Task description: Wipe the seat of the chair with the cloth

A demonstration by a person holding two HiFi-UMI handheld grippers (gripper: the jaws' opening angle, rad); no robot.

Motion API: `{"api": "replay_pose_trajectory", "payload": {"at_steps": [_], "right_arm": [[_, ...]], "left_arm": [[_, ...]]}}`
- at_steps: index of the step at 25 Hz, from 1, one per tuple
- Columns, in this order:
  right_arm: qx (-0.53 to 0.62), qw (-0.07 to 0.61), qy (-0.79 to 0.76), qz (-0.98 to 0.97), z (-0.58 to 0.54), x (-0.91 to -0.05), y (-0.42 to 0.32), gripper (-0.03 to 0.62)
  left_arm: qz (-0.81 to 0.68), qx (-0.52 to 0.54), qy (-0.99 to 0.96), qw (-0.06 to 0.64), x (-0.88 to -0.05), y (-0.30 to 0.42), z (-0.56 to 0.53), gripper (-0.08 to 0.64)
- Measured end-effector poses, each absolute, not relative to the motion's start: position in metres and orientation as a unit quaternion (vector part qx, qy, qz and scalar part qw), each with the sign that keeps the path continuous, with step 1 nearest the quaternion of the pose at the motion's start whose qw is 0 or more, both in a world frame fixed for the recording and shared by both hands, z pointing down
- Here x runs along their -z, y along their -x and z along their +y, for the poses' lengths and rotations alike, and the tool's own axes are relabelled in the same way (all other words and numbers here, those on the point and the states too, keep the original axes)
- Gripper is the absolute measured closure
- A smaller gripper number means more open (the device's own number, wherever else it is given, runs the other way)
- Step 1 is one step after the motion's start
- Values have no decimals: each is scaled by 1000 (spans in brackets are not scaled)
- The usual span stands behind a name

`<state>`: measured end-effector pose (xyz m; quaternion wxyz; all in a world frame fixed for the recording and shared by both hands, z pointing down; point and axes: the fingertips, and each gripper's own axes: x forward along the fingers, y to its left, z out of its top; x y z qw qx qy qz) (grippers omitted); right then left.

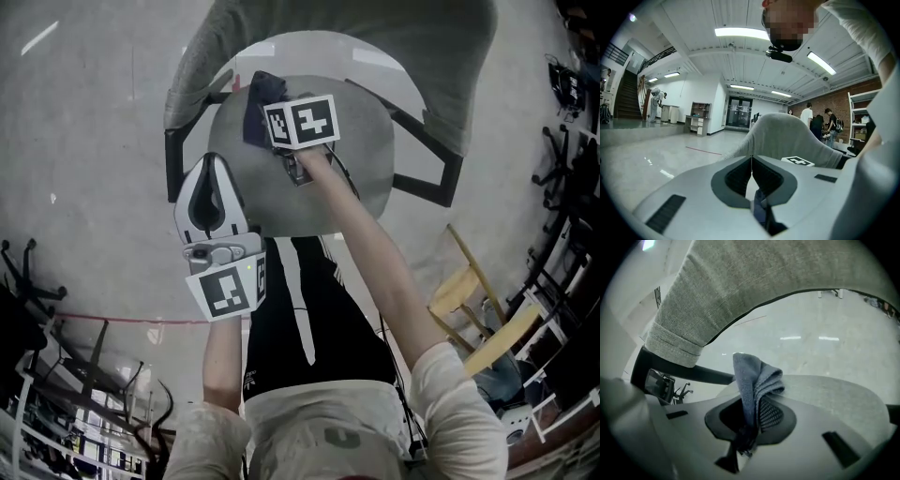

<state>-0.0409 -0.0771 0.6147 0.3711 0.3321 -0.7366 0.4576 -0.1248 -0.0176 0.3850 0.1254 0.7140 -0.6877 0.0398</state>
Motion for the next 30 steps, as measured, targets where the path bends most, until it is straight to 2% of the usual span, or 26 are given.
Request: {"api": "replay_pose_trajectory", "payload": {"at_steps": [7, 15, 30], "right_arm": [[-457, 374, -369, -718, -76, -618, -39, 543], [-432, 413, -416, -686, -81, -616, -133, 543], [-359, 505, -479, -622, -83, -607, -221, 543]], "left_arm": [[-672, -42, -731, 113, -374, 103, -24, 540], [-665, -52, -737, 110, -374, 92, -25, 540], [-653, -59, -747, 108, -373, 81, -20, 540]]}}
